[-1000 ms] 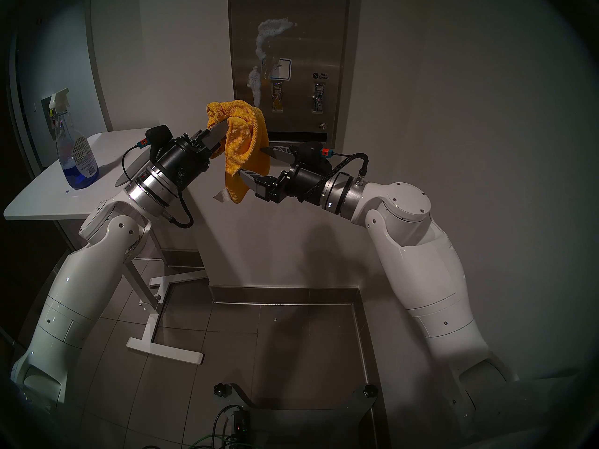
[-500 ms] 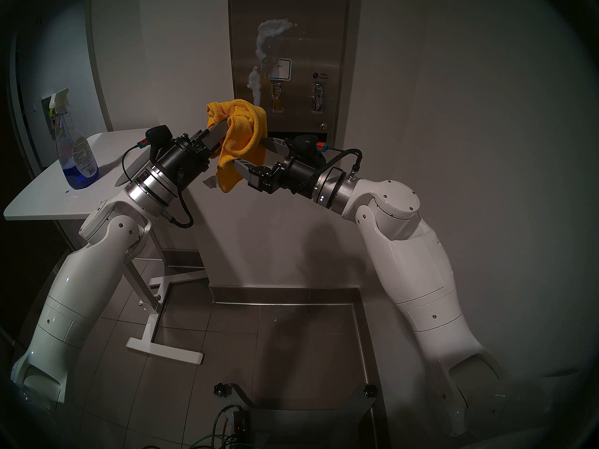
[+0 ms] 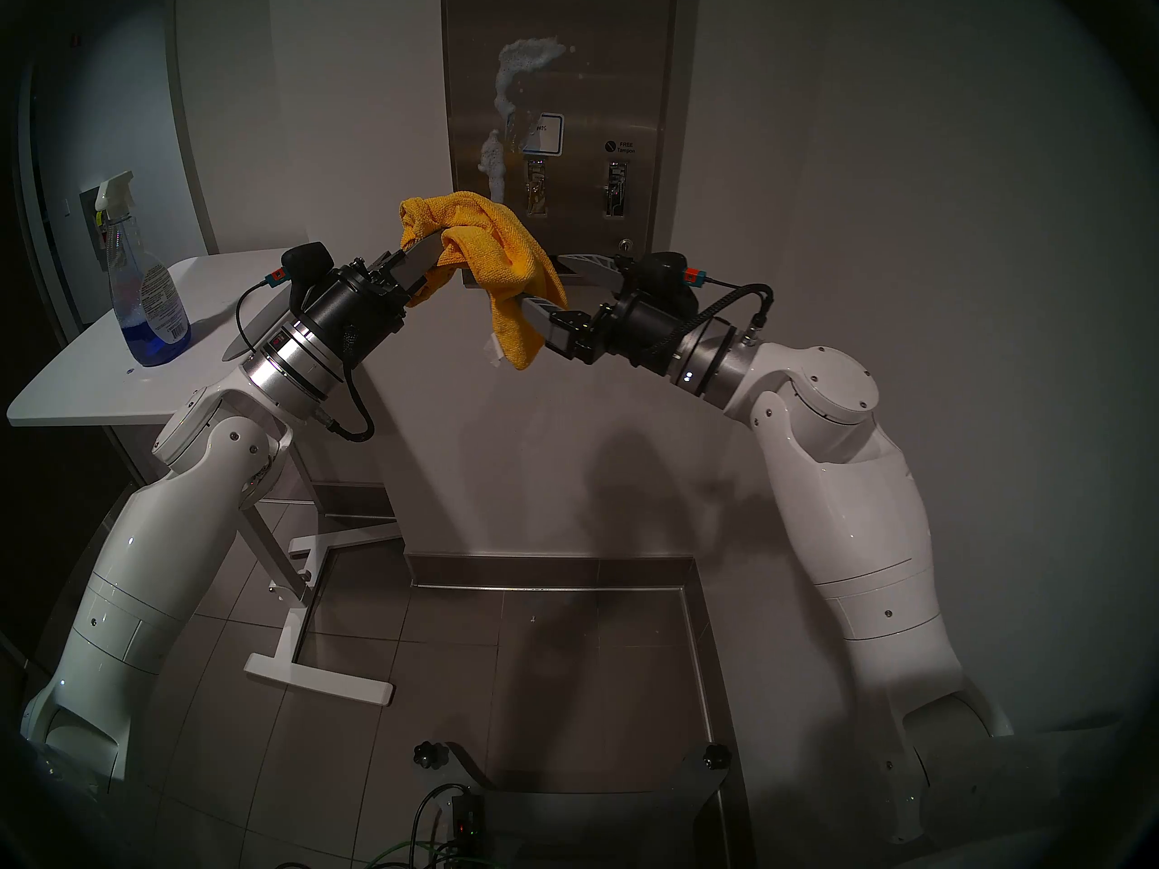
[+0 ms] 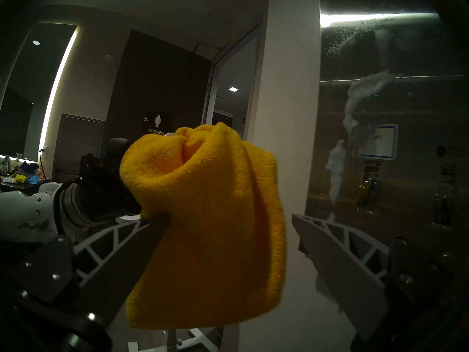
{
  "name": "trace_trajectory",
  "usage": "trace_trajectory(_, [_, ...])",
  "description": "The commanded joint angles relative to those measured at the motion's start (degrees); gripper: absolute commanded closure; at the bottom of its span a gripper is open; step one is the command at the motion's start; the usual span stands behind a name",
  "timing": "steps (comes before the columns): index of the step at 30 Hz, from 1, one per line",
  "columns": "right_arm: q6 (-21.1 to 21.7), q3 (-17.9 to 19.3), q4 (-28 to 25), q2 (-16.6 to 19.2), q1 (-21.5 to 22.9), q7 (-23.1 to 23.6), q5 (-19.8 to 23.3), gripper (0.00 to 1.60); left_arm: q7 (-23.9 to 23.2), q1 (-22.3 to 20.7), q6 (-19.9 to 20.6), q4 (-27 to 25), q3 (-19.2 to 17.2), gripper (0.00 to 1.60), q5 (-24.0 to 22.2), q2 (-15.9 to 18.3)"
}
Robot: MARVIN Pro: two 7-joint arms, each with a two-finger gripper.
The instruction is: Pick up the cloth and wipe the surface
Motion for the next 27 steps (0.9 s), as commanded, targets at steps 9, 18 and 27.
trace_trajectory(9, [0.2, -4.8, -0.7, -4.8, 3.5, -3.5, -1.9, 0.0, -0.2, -1.6, -0.7, -1.2, -1.0, 1.6, -0.1, 0.0])
trace_trajectory(18, [-1.2, -7.3, 3.1, -7.8, 6.4, -5.1, -3.5, 0.0, -0.2, -1.6, -0.7, -1.2, -1.0, 1.6, -0.1, 0.0])
trace_trajectory(27, [-4.4, -8.2, 5.2, -9.5, 7.0, -6.6, -4.7, 1.6, -0.2, -1.6, -0.7, -1.2, -1.0, 1.6, -0.1, 0.0])
